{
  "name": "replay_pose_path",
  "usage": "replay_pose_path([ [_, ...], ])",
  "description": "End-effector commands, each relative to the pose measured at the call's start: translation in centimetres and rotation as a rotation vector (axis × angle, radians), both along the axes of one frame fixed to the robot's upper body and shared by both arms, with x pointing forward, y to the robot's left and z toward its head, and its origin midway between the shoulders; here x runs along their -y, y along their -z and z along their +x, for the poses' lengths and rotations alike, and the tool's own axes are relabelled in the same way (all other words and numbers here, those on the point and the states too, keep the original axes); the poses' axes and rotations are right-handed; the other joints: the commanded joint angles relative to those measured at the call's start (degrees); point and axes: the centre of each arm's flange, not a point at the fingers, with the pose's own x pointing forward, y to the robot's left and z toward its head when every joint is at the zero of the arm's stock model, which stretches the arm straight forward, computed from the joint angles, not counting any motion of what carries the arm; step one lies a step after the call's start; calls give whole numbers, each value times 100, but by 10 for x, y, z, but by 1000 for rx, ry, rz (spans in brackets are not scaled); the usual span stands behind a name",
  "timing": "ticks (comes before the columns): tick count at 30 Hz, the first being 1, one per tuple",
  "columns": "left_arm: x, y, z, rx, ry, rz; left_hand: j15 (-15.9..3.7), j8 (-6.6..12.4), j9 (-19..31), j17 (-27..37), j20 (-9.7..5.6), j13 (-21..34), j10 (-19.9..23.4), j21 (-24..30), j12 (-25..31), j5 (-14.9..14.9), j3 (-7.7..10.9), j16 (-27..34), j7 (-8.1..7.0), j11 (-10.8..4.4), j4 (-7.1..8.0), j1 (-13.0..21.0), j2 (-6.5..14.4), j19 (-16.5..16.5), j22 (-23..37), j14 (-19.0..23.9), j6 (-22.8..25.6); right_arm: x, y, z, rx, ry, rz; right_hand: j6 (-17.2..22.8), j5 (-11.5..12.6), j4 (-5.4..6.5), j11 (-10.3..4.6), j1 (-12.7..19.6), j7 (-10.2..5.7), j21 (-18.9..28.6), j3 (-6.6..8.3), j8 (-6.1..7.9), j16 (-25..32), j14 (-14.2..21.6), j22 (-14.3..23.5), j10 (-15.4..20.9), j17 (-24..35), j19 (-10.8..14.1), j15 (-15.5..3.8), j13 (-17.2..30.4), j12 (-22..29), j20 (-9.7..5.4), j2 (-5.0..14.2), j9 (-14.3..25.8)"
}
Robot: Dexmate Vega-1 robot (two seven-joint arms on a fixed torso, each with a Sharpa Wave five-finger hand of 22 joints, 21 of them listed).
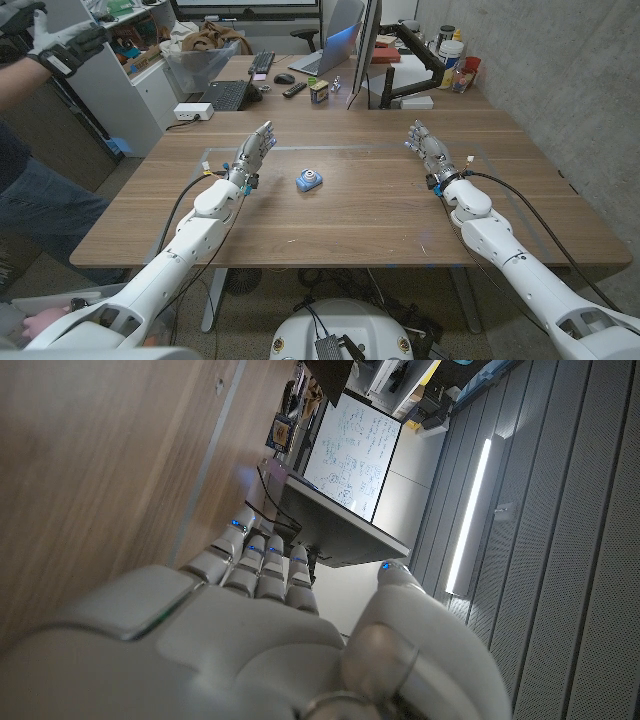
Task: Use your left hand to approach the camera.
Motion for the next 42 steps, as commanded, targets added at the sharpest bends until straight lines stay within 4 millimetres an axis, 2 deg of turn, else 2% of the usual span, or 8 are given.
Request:
replay_pose_path([
  [1, -4, 1, -1, -12, -13, 14, -18, 48, 15, 33, 1, 13, 97, 24, 67, 31, 64, 58, -20, -11, -22, 57, 46, 83, 8, 69, 80, -6, -3, -2, 25, 12, 3, 110, -1, -19, 18, 6, -6, -20, 8, 65, 25, 75, 14, 73, 15, 55, -15, 7, 44, -64, 48, 15],
  [10, -6, 0, -2, -14, -22, 43, -21, 50, 15, 33, 2, 13, 122, 20, 64, 27, 75, 52, -45, -21, -34, 73, 64, 86, 10, 90, 127, -6, -6, -2, 44, 27, 8, 237, 0, -65, -9, 52, -75, -52, 23, 99, 19, 114, 14, 163, 0, 76, -54, 8, 69, -86, 64, 16],
  [23, -12, -6, -9, 2, -37, 85, -39, 54, 15, 30, 18, 14, 153, 12, 55, 25, 125, 40, -85, -38, -73, 140, 136, 87, 11, 117, 206, -8, -4, -3, 46, 15, 34, 261, -3, -78, -18, 54, -87, -87, 23, 94, 3, 98, 13, 187, -1, 60, -53, 9, 69, -89, 74, 18],
  [28, -16, -5, -12, -2, -52, 78, -16, 64, 16, 26, 74, 14, 180, 2, 55, 21, 157, 42, -63, -31, -107, 193, 172, 72, 12, 158, 268, -8, -3, -1, 45, 7, 42, 270, -4, -81, -25, 53, -103, -102, 23, 93, -1, 94, 13, 198, 0, 50, -47, 9, 70, -81, 79, 18],
  [42, -20, -10, -21, 12, -80, 135, -7, 46, 16, 17, 69, 14, 188, -7, 35, 12, 224, 20, -50, -3, -200, 319, 224, 66, 13, 170, 297, -10, -6, 2, 47, -15, 49, 310, -8, -90, -37, 47, -126, -140, 20, 94, 4, 125, 12, 230, 3, 36, -41, 10, 74, -79, 91, 21],
])
